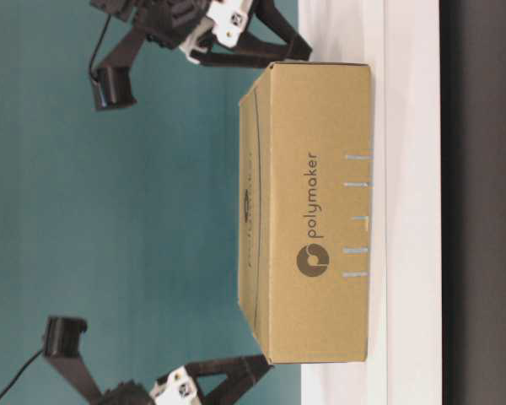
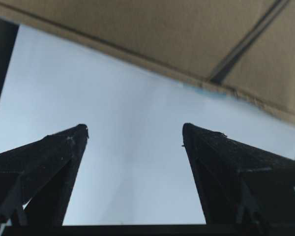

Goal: Place the cardboard box on the stand after clamping it between your arms.

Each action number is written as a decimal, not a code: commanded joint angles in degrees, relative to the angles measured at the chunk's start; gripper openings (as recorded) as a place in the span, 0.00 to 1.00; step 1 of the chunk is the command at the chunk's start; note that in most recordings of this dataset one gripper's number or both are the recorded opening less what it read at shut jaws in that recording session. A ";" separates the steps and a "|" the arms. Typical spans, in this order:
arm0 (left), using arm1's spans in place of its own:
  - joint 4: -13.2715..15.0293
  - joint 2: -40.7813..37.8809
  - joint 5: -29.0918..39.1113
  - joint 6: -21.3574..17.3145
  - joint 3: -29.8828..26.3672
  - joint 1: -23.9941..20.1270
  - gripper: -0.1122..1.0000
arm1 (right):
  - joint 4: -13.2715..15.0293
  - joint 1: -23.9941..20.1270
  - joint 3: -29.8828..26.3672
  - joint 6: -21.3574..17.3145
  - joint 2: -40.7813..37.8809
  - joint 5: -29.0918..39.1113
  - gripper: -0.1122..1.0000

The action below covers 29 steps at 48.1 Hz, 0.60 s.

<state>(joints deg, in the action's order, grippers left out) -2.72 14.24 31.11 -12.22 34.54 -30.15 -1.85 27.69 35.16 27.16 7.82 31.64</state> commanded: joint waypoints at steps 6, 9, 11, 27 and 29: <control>0.09 7.82 -0.09 1.23 3.25 -0.09 0.78 | -1.32 -0.62 2.64 -3.87 7.73 0.26 0.86; 0.09 10.81 -0.44 1.58 4.66 0.00 0.78 | -1.58 -1.14 4.22 -5.89 11.43 0.09 0.86; 0.09 12.83 -0.53 1.85 5.62 0.09 0.78 | -1.58 -1.58 5.27 -6.94 13.62 0.09 0.86; 0.09 32.70 -3.69 4.39 15.03 7.03 0.78 | -1.76 -11.07 14.33 -16.08 29.71 -5.19 0.86; 0.09 35.51 -3.69 5.19 15.91 8.35 0.78 | -1.76 -12.13 15.21 -17.84 31.55 -6.06 0.86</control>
<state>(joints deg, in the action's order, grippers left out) -2.72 45.79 28.21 -7.91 50.19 -23.47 -3.52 16.88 49.48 11.95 36.74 27.42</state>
